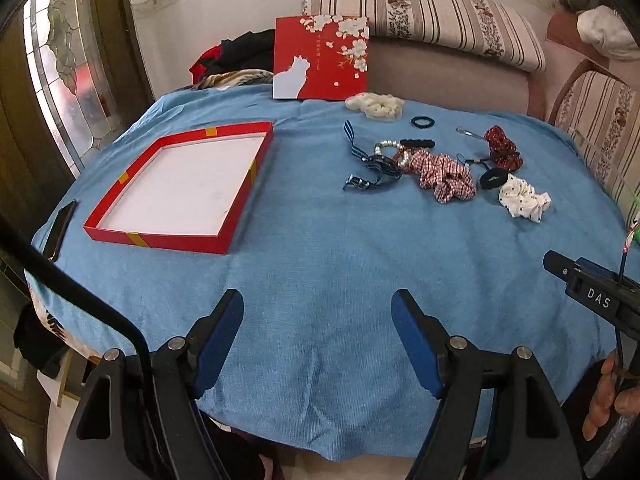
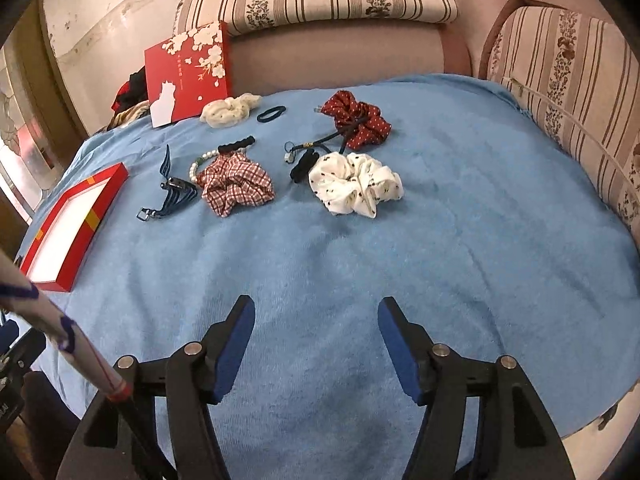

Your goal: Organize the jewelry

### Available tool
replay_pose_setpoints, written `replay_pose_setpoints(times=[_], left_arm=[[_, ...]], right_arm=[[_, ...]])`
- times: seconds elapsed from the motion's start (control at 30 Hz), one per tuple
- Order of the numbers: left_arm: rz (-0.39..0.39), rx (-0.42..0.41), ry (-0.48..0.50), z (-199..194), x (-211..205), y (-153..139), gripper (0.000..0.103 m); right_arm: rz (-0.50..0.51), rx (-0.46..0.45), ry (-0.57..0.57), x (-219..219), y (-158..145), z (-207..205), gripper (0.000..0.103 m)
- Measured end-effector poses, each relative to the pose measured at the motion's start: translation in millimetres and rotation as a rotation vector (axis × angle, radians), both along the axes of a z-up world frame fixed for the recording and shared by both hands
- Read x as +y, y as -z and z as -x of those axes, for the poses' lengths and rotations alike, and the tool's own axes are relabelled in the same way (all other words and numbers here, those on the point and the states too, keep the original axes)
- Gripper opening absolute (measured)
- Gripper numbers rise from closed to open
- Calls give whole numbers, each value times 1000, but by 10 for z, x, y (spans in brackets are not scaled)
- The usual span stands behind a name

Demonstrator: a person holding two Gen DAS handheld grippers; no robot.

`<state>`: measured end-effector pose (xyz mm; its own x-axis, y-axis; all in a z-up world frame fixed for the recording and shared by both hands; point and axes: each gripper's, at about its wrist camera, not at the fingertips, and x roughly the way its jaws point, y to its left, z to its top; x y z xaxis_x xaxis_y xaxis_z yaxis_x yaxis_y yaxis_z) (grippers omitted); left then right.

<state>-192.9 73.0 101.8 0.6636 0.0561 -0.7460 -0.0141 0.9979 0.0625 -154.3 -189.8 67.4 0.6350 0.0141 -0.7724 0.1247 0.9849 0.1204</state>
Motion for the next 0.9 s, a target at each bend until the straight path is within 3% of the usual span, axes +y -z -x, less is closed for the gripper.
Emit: replay_pose_setpoints(times=[0.4, 0.9], left_arm=[[-60, 64, 34, -83, -40, 146, 75], [-61, 124, 74, -239, -101, 241, 75]], right_arm=[[3, 19, 11, 4, 57, -23, 69], [-10, 37, 20, -75, 132, -67, 70]])
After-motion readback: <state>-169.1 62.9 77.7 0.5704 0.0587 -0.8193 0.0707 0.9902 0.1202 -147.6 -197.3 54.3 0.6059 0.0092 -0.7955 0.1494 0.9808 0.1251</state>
